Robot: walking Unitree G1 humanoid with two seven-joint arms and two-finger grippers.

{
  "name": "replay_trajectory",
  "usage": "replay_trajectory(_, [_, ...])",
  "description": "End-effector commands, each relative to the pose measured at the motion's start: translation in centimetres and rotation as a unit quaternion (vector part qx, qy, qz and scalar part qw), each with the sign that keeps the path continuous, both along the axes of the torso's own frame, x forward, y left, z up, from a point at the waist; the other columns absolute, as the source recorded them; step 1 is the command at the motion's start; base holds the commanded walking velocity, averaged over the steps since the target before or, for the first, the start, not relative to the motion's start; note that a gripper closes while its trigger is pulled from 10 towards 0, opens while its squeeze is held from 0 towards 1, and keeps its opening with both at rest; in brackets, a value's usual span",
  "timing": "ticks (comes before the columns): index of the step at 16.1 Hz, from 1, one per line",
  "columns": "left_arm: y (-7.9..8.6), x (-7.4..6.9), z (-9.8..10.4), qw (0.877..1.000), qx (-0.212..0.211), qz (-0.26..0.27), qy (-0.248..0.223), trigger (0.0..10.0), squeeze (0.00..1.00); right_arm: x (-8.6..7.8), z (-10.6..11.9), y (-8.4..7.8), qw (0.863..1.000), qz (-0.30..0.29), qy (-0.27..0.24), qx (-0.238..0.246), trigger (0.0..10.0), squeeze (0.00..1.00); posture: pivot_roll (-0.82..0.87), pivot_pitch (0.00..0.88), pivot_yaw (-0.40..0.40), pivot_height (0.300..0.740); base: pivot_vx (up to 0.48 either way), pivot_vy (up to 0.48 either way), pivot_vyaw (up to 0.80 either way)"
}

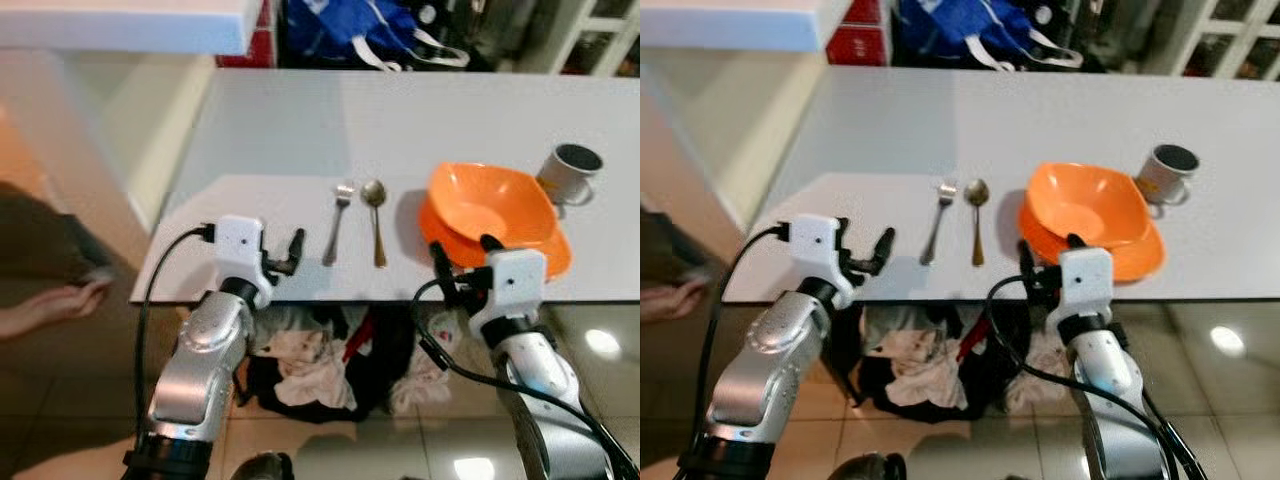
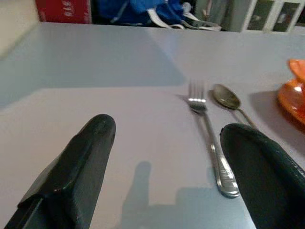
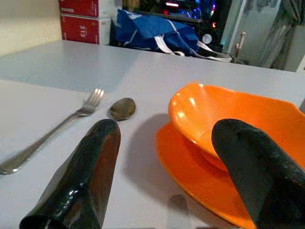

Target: Setting the table

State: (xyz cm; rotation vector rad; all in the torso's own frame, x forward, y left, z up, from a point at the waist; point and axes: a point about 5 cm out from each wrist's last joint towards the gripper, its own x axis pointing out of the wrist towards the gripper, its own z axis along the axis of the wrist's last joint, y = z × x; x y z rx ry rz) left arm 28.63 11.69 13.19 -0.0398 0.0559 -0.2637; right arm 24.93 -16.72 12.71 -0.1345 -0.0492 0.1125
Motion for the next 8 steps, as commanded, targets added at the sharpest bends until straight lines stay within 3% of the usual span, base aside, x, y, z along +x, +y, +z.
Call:
replay_trajectory(1, [-0.54,0.17,0.15,1.0,0.001,-0.011,-0.001,10.0,0.0,0.0,-0.25,-0.14,1.0,0.0,0.005,-0.01,10.0,0.0,-0.06,0.034,0.024,0.74,0.0,0.0,0.0])
replay_trajectory(8, [-0.71,0.18,-0.08,1.0,0.009,-0.014,0.0,10.0,0.0,-0.08,-0.51,-0.11,1.0,0.007,0.008,-0.01,10.0,0.0,-0.06,0.026,0.026,0.74,0.0,0.0,0.0])
